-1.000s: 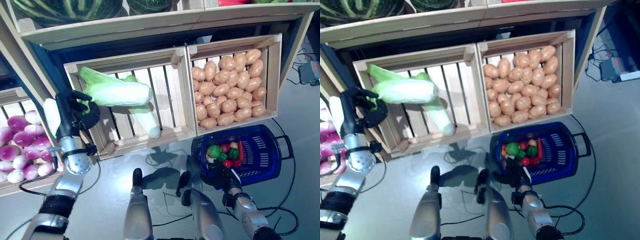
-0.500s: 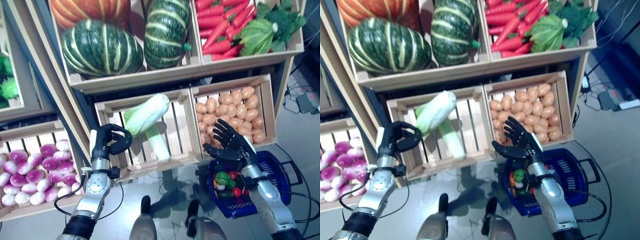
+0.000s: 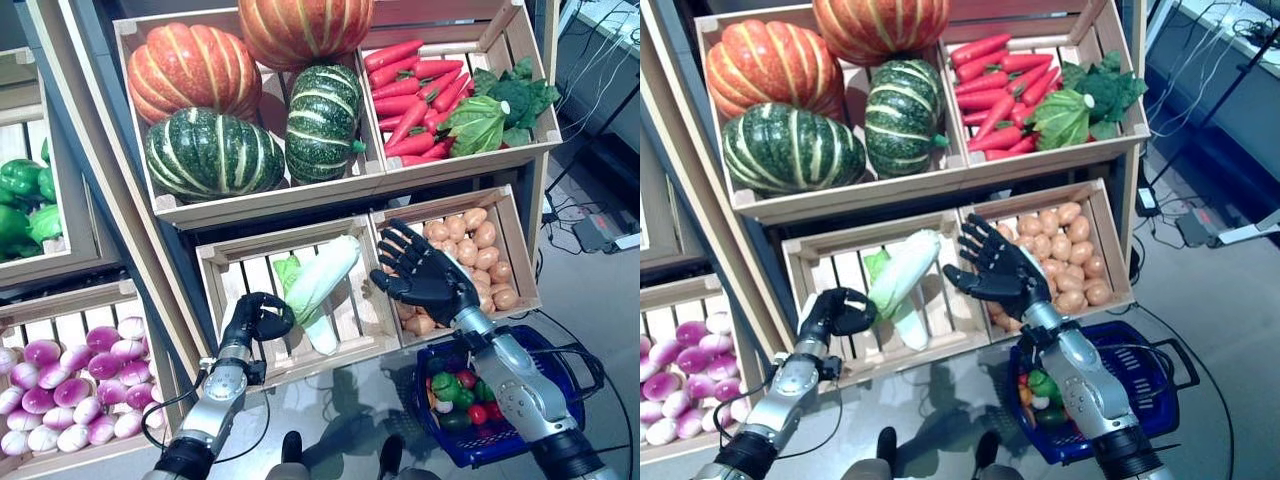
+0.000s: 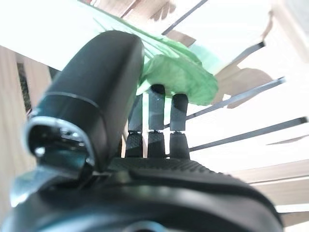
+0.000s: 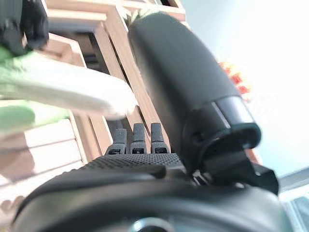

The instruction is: Put vegetables into the basket

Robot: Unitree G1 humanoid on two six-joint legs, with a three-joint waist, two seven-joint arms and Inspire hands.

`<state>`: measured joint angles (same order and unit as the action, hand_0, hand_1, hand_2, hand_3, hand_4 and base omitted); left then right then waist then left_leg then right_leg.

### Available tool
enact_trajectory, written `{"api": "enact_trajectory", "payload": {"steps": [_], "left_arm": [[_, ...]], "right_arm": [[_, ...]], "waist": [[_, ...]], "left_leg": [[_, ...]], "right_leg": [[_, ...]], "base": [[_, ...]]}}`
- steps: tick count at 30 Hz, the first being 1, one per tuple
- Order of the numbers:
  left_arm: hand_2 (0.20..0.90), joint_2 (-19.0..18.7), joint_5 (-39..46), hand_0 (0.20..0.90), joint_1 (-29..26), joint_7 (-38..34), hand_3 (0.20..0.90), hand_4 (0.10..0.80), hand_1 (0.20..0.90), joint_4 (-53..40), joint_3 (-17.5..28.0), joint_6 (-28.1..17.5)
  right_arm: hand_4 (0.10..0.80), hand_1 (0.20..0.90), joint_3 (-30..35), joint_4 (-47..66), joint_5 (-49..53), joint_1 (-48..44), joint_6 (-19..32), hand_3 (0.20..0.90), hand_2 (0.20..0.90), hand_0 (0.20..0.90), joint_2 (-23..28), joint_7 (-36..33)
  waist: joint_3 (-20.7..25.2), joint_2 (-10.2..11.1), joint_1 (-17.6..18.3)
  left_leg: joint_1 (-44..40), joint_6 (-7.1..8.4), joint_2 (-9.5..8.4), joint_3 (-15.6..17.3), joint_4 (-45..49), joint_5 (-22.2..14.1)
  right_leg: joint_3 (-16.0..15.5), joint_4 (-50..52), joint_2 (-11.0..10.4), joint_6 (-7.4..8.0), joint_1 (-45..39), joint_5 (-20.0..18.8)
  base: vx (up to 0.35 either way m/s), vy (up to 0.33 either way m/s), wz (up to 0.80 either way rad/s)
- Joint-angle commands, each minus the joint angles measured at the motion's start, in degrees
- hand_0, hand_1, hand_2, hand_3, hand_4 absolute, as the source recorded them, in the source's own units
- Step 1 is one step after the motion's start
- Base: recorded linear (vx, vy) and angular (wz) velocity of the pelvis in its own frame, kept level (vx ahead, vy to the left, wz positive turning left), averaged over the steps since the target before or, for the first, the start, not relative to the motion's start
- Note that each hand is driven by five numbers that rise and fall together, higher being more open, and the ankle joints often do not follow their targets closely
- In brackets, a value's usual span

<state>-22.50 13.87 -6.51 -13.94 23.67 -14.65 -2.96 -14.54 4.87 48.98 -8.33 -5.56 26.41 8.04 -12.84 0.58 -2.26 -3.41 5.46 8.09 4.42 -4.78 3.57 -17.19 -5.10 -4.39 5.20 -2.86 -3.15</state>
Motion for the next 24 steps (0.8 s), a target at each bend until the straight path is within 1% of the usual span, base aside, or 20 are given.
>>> {"api": "enact_trajectory", "payload": {"steps": [1, 7, 10, 14, 17, 19, 24], "left_arm": [[0.3, -0.5, 0.8, 0.3, -6.4, 1.4, 0.3, 0.4, 0.3, 0.6, -1.8, -3.9], [0.3, -0.1, 0.8, 0.3, -6.1, 2.5, 0.3, 0.4, 0.3, 0.9, -3.4, -4.0], [0.3, -0.2, 1.1, 0.3, -6.1, 2.5, 0.3, 0.4, 0.3, 0.4, -3.6, -4.9], [0.3, -0.8, 0.6, 0.3, -6.1, 4.9, 0.3, 0.4, 0.3, -1.3, -4.1, -6.4], [0.3, -1.3, 0.5, 0.3, -6.2, 6.3, 0.3, 0.4, 0.3, -2.3, -4.9, -6.6], [0.3, -1.5, 0.5, 0.3, -6.2, 6.2, 0.3, 0.4, 0.3, -2.4, -5.4, -6.8], [0.3, -1.7, 0.6, 0.3, -5.7, 3.0, 0.3, 0.4, 0.3, -2.7, -5.0, -6.5]], "right_arm": [[0.8, 0.9, -0.7, 6.4, 6.0, -5.0, 2.0, 0.9, 0.9, 0.9, -2.2, 1.5], [0.8, 0.9, -2.6, 6.1, 7.7, -5.9, 0.1, 0.9, 0.9, 0.9, -3.0, 1.1], [0.8, 0.9, -3.3, 5.4, 9.7, -5.6, -1.1, 0.9, 0.9, 0.9, -3.7, 1.5], [0.8, 0.9, -4.2, 4.2, 13.5, -4.9, -2.9, 0.9, 0.9, 0.9, -5.0, 3.5], [0.8, 0.9, -4.9, 2.5, 14.4, -4.7, -2.3, 0.9, 0.9, 0.9, -5.7, 4.6], [0.8, 0.9, -5.1, 1.7, 14.4, -4.7, -1.9, 0.9, 0.9, 0.9, -6.2, 3.9], [0.8, 0.9, -4.7, 0.0, 13.5, -4.8, 0.4, 0.9, 0.9, 0.9, -7.1, 2.2]], "waist": [[6.4, 2.7, 0.1], [7.5, 2.6, -0.1], [7.7, 2.6, -0.3], [7.9, 2.6, -0.5], [8.1, 2.6, -0.7], [8.2, 2.5, -0.7], [8.4, 2.4, -0.8]], "left_leg": [[1.7, -0.1, -2.26, -0.3, -0.2, -1.0], [1.0, -0.19, -2.3, -0.4, -0.2, -1.8], [0.8, -0.26, -2.35, -0.5, -0.2, -2.0], [0.4, -0.29, -2.31, -0.6, -0.2, -2.2], [0.2, -0.28, -2.32, -0.6, -0.2, -2.4], [0.1, -0.24, -2.31, -0.6, -0.2, -2.5], [-0.1, -0.34, -2.27, -0.4, -0.2, -2.7]], "right_leg": [[-0.3, 0.1, -3.2, 1.81, -2.5, 0.9], [-0.1, 0.1, -3.4, 2.17, -2.6, 0.8], [0.0, 0.1, -3.4, 2.27, -2.8, 0.7], [-0.1, 0.1, -3.6, 2.44, -2.8, 0.6], [-0.1, 0.1, -3.7, 2.61, -2.9, 0.6], [-0.1, 0.1, -3.7, 2.69, -2.9, 0.5], [0.2, 0.1, -3.8, 2.83, -2.8, 0.5]], "base": [[0.031, -0.009, 0.0], [0.048, -0.006, 0.0], [0.04, -0.009, -0.02], [0.042, -0.006, -0.01], [0.035, 0.0, 0.0], [0.032, 0.003, 0.0], [0.013, 0.003, 0.0]]}}
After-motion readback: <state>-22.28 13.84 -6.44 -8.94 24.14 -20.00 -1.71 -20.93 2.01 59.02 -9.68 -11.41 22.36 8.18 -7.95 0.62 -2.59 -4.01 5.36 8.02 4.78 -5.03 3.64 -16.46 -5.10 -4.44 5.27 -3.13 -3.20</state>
